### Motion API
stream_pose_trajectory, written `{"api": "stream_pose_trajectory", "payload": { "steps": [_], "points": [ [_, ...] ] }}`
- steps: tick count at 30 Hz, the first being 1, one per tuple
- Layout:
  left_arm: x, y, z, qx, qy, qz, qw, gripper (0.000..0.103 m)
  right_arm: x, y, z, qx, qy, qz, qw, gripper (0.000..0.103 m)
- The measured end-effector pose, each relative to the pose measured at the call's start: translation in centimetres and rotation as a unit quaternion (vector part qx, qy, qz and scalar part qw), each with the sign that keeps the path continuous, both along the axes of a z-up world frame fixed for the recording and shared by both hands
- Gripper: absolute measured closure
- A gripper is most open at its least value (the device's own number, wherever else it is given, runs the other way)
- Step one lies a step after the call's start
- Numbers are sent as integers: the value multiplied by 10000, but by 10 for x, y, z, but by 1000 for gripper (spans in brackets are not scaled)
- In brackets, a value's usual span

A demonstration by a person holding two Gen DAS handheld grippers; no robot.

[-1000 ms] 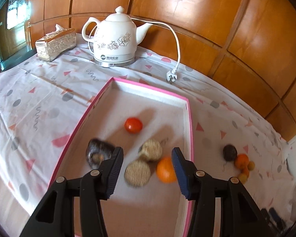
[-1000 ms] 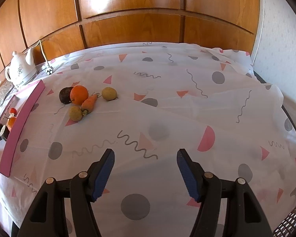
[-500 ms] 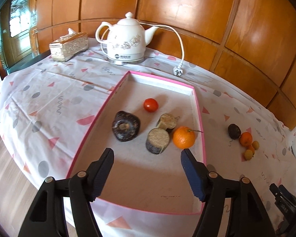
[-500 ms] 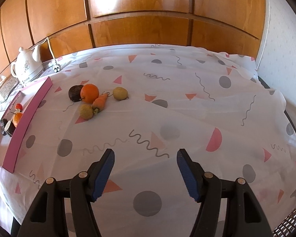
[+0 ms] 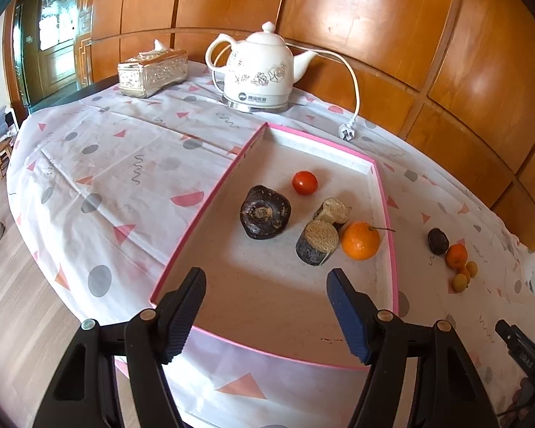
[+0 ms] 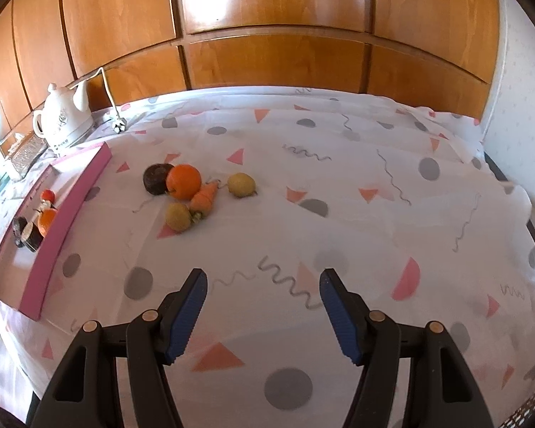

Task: Organize fruits
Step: 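Reach the right gripper to the yellow round fruit and grasp it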

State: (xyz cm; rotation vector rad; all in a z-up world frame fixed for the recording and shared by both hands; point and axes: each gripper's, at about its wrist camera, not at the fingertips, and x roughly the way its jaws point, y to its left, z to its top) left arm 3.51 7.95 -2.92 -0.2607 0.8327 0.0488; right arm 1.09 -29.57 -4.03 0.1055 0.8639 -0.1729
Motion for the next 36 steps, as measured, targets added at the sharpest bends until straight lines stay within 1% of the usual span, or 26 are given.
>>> {"api": "stream_pose_trajectory", "payload": {
  "steps": [2,4,9,18,26,28,29,30,31,32,36],
  "points": [
    [-1,0,1,18,-17,11,10000,31,8,0,2,13,-3,83,10000,40],
    [-2,-1,1,47,-17,-7,10000,30,18,-2,3,83,25,125,9999,49],
    [-5,-3,0,131,-16,-29,9999,30,40,-8,2,201,96,169,9996,63],
    [-4,-4,0,190,-37,-37,9998,30,85,-8,2,38,205,450,9988,63],
    [-2,-3,-3,231,18,-19,9997,30,124,-11,-13,72,434,461,9980,63],
    [-1,-3,-3,243,24,-19,9997,30,133,-10,-19,-62,535,429,9976,63],
    [-1,-3,-3,246,30,-23,9997,30,136,-10,-23,-47,595,420,9973,63],
    [-1,-4,-4,251,34,-23,9997,30,139,-11,-26,-15,643,447,9969,65],
    [-1,-3,-4,250,39,-22,9997,30,140,-10,-29,-37,691,472,9965,73],
    [0,-3,-4,243,46,-23,9997,30,140,-9,-31,-82,741,457,9962,73],
    [-1,-4,-5,228,58,-38,9997,30,130,-9,-28,-106,638,497,9967,74]
  ]
}}
